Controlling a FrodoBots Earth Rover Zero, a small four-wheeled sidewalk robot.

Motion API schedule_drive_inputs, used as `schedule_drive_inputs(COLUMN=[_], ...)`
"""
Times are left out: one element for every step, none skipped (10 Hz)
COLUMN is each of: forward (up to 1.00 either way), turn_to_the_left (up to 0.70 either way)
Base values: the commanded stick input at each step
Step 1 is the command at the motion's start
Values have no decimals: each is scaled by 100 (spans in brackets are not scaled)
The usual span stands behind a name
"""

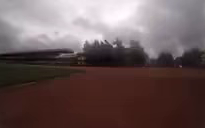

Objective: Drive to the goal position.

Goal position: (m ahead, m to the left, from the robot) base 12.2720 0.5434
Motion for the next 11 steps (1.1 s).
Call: schedule_drive_inputs(forward=[70,70,70,70,70,70,70,70,70,70,70], turn_to_the_left=[0,0,0,0,0,0,0,0,0,0,0])
